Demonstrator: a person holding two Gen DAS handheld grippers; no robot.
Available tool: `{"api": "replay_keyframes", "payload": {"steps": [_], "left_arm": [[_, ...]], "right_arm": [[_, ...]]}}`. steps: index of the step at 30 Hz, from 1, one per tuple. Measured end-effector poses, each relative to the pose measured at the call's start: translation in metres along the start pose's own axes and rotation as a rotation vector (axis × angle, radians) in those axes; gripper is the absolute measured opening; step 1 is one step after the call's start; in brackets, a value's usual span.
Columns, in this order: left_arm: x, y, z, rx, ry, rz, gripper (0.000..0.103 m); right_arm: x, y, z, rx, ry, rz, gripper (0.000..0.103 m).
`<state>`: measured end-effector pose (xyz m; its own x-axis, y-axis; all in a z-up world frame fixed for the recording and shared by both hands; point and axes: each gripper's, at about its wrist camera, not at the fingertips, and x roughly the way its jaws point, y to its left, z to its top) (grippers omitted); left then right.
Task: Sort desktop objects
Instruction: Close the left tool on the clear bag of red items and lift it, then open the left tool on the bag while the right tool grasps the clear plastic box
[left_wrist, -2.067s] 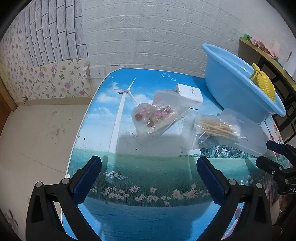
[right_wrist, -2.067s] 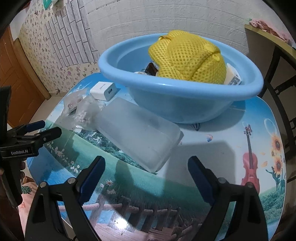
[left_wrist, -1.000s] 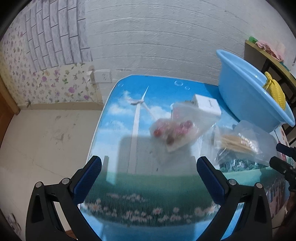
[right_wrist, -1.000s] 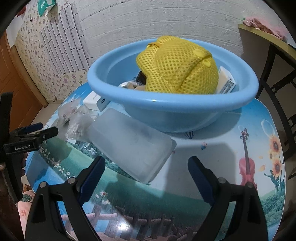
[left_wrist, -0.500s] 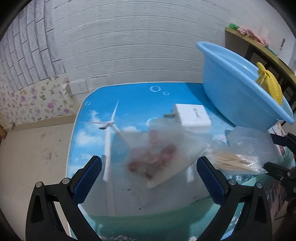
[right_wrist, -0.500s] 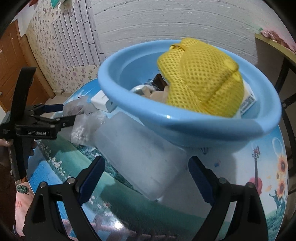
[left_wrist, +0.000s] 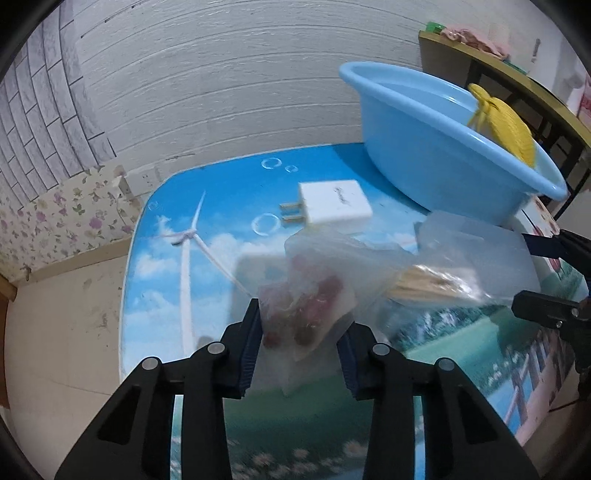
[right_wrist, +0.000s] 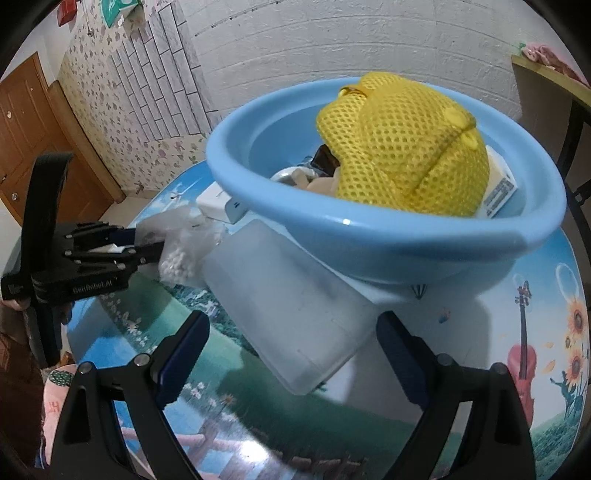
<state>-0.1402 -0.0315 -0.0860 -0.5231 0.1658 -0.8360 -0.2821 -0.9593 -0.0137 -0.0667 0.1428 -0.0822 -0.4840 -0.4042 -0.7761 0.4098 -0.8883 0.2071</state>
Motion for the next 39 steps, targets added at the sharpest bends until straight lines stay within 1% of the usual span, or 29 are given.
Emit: {"api": "replay_keyframes", "payload": {"steps": [7, 12, 13, 15, 18, 22, 28, 30, 34, 39], "left_arm": [[-0.013, -0.005, -0.015, -0.026, 0.015, 0.0, 0.036], [-0.023, -0.013, -0.031, -0.025, 0.025, -0.009, 0.036], [-0.026, -0.014, -0.035, -0.025, 0.025, -0.01, 0.036], [-0.031, -0.015, -0.042, -0.033, 0.025, -0.011, 0.036], [-0.037, -0.013, -0.049, -0.049, 0.027, -0.012, 0.036], [-0.043, -0.012, -0.057, -0.06, 0.027, -0.005, 0.036], [-0.046, -0.011, -0.061, -0.071, 0.029, -0.008, 0.036], [-0.047, -0.012, -0.063, -0.072, 0.029, -0.009, 0.036], [-0.049, -0.015, -0.064, -0.067, 0.029, -0.016, 0.036], [-0.05, -0.019, -0.066, -0.067, 0.028, -0.021, 0.036]], "right_arm": [[-0.013, 0.008, -0.014, -0.016, 0.009, 0.041, 0.093], [-0.018, 0.022, -0.022, -0.04, 0.033, 0.119, 0.093], [-0.02, 0.025, -0.025, -0.057, 0.031, 0.115, 0.093], [-0.023, 0.026, -0.028, -0.081, 0.022, 0.079, 0.093], [-0.025, 0.016, -0.028, -0.08, 0.002, 0.014, 0.093], [-0.025, 0.007, -0.022, -0.087, -0.032, -0.04, 0.094], [-0.019, 0.01, -0.012, -0.149, -0.07, -0.033, 0.094], [-0.016, 0.01, -0.01, -0.154, -0.065, -0.013, 0.094], [-0.011, 0.006, -0.012, -0.132, -0.028, 0.043, 0.094], [-0.017, 0.009, -0.02, -0.126, -0.006, 0.094, 0.094]]}}
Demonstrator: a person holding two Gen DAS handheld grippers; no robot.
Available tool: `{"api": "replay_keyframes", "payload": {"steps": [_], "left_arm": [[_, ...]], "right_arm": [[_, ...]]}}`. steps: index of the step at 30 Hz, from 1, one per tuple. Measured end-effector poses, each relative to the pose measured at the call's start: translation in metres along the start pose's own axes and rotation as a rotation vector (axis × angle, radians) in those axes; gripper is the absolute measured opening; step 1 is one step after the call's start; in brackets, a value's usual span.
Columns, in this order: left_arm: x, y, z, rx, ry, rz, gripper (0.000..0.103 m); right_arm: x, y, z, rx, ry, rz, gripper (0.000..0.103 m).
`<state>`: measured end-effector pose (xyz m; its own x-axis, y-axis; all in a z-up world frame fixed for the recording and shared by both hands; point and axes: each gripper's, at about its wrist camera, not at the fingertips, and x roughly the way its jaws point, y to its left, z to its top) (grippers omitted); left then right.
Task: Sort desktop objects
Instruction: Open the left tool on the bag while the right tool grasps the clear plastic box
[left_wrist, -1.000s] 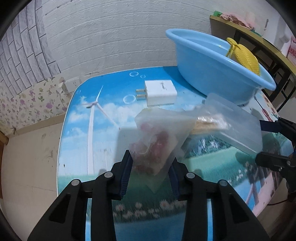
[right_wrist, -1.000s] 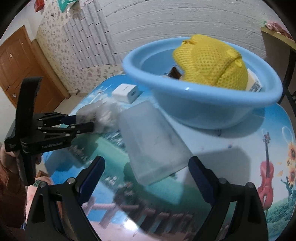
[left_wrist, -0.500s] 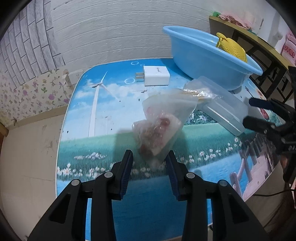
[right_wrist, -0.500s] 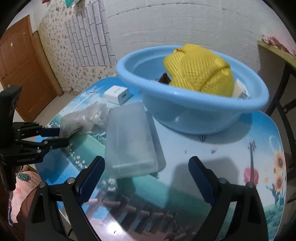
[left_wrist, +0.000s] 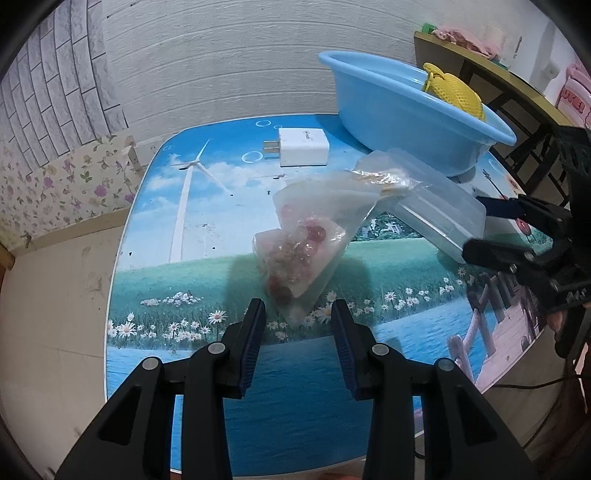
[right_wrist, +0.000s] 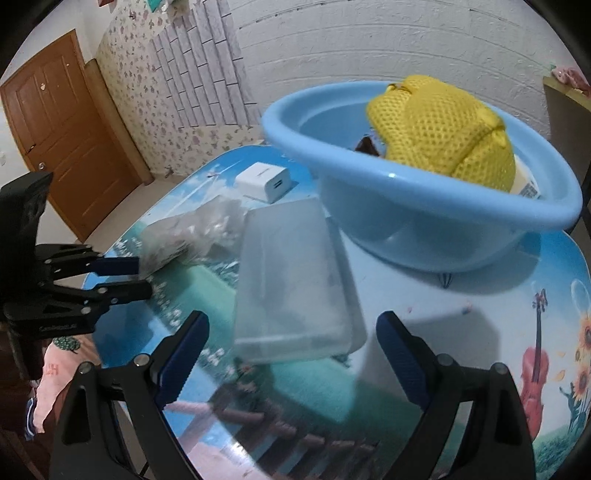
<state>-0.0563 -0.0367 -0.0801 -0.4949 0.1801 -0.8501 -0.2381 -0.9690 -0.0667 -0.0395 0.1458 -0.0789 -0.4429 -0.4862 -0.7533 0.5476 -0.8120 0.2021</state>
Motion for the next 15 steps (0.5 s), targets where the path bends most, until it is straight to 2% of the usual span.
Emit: {"api": "replay_keyframes", "payload": {"steps": [4, 11, 15], "left_arm": [[-0.001, 0.0, 0.0, -0.002, 0.001, -0.003, 0.036], [0.0, 0.001, 0.0, -0.004, 0.0, -0.007, 0.036], [0.0, 0.002, 0.0, -0.008, -0.005, -0.013, 0.036]], "right_arm": [[-0.003, 0.008, -0.005, -0.034, 0.015, 0.024, 0.094], [-0.008, 0.0, 0.0, -0.031, -0.028, -0.029, 0.094], [-0.004, -0.002, 0.002, -0.039, -0.021, -0.048, 0.094]]}}
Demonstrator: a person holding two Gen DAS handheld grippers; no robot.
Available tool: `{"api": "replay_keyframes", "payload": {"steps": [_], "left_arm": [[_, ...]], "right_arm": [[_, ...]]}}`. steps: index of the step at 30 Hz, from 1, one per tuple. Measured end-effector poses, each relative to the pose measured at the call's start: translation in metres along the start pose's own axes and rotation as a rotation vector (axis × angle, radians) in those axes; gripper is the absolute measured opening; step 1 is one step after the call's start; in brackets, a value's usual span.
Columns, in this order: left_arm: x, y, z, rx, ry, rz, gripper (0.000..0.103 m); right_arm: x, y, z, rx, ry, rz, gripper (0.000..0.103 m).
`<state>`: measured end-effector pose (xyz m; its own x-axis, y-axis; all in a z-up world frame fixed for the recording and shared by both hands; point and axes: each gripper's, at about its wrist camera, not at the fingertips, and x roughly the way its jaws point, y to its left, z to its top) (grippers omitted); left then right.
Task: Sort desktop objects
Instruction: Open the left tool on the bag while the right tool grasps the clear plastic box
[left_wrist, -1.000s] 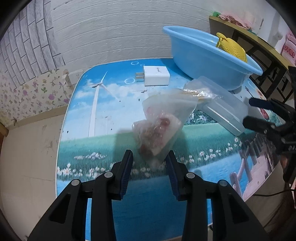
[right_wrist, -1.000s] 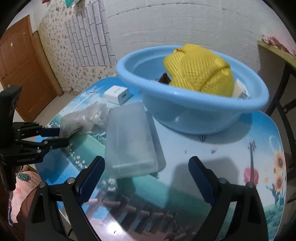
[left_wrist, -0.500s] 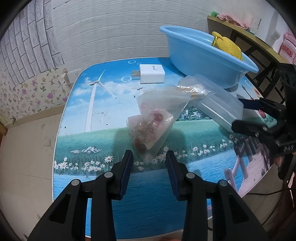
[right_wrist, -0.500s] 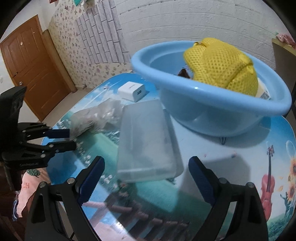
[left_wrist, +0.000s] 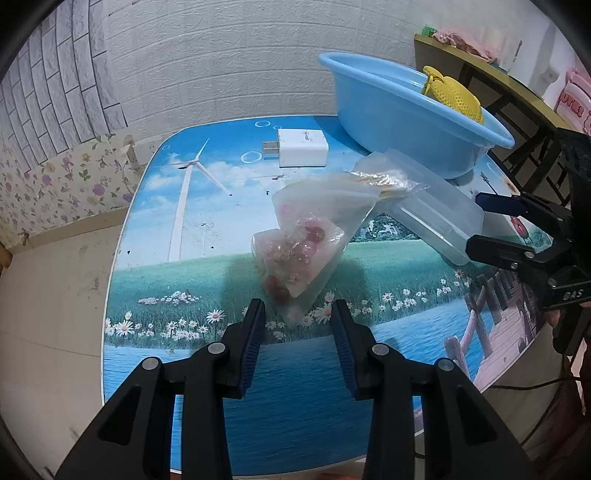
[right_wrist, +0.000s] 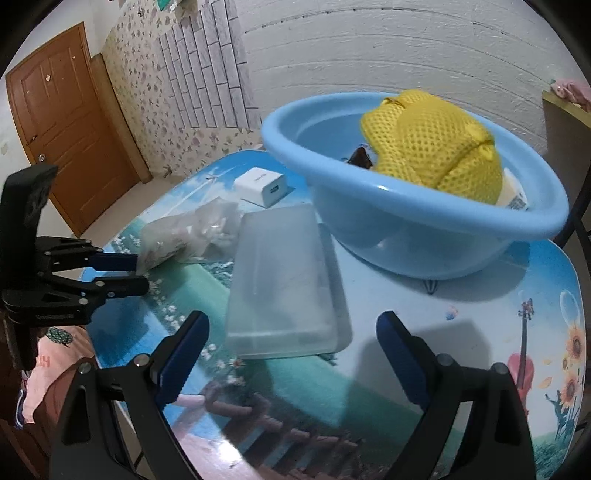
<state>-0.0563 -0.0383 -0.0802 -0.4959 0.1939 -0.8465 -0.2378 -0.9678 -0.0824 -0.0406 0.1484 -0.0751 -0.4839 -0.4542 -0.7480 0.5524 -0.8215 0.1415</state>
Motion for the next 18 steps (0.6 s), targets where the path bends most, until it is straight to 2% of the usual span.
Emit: {"api": "replay_keyframes", "payload": {"steps": [9, 10, 11, 12, 13, 15, 18], "left_arm": [[0.0, 0.0, 0.002, 0.001, -0.009, -0.004, 0.036], [-0.001, 0.0, 0.004, 0.003, -0.017, 0.002, 0.036], [-0.002, 0.0, 0.006, 0.006, -0.03, 0.009, 0.037], [-0.003, 0.0, 0.007, 0.007, -0.04, 0.013, 0.046], [-0.003, 0.0, 0.01, 0.008, -0.052, 0.013, 0.061], [-0.001, -0.001, 0.014, 0.011, -0.063, 0.004, 0.071], [0.006, -0.002, 0.022, 0.02, -0.062, 0.011, 0.072]], "right_arm": [[0.014, 0.004, 0.009, -0.002, 0.006, -0.008, 0.093], [0.014, 0.004, 0.01, 0.003, 0.006, 0.006, 0.091], [0.016, 0.007, 0.012, 0.001, 0.01, 0.013, 0.073], [0.017, 0.008, 0.012, -0.007, 0.02, 0.021, 0.061], [0.018, 0.008, 0.011, -0.011, 0.032, 0.029, 0.061], [0.016, 0.008, 0.009, -0.014, 0.032, 0.027, 0.061], [0.009, 0.009, 0.001, -0.01, 0.029, 0.023, 0.061]]}}
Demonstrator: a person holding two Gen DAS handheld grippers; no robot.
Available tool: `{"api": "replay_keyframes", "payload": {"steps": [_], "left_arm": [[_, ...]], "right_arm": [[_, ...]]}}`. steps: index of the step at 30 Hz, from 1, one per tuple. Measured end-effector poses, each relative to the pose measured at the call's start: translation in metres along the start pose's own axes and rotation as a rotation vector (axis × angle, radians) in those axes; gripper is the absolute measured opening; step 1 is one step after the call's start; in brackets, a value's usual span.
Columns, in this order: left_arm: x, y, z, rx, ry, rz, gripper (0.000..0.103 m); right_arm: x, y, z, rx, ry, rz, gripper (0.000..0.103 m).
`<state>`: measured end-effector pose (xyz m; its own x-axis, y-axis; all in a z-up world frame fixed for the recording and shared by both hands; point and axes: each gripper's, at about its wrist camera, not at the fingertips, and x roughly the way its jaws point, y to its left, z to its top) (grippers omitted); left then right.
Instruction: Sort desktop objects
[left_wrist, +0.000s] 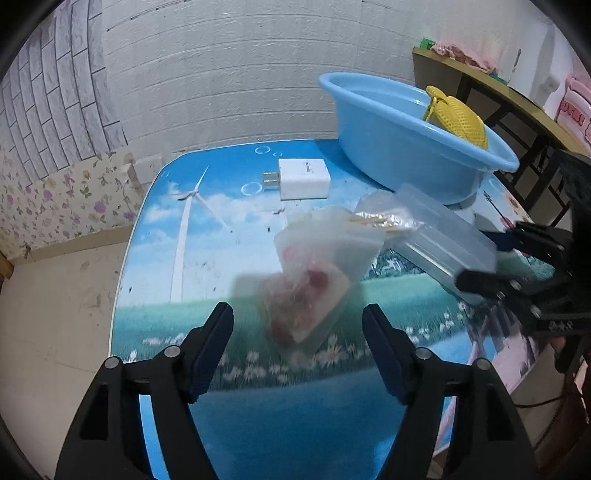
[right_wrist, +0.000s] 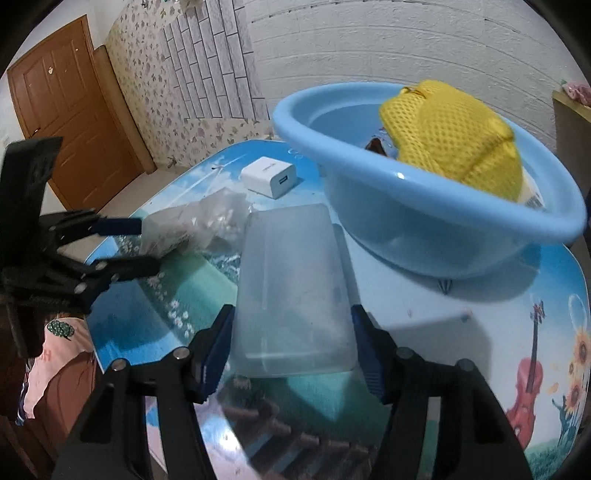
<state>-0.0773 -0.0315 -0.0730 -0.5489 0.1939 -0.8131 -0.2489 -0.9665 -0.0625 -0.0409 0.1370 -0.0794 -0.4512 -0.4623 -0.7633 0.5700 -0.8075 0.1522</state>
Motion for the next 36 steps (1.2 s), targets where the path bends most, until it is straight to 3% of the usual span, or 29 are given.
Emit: {"api": "replay_keyframes", "payload": {"steps": [4, 5, 6, 7, 10, 26, 36], "left_arm": [[0.012, -0.006, 0.01, 0.018, 0.012, 0.013, 0.068], [0.012, -0.008, 0.01, 0.018, 0.011, 0.007, 0.061], [0.012, -0.01, 0.011, 0.021, 0.01, 0.009, 0.046], [0.012, -0.013, 0.011, 0.029, 0.009, 0.022, 0.04], [0.009, -0.019, 0.008, 0.04, 0.015, 0.016, 0.036], [-0.014, -0.057, -0.017, 0.028, 0.058, -0.038, 0.035], [-0.023, -0.076, -0.022, 0.062, 0.062, -0.06, 0.035]], "right_arm": [[-0.011, -0.003, -0.012, 0.029, -0.003, -0.013, 0.061], [-0.014, -0.003, -0.014, 0.036, -0.001, -0.017, 0.061], [-0.017, -0.004, -0.017, 0.043, 0.001, -0.021, 0.061], [-0.02, -0.006, -0.02, 0.05, 0.002, -0.025, 0.061], [-0.029, -0.014, -0.029, 0.084, 0.004, -0.04, 0.061], [-0.052, -0.036, -0.048, 0.165, 0.001, -0.136, 0.061], [-0.061, -0.035, -0.054, 0.169, -0.006, -0.136, 0.061]]}}
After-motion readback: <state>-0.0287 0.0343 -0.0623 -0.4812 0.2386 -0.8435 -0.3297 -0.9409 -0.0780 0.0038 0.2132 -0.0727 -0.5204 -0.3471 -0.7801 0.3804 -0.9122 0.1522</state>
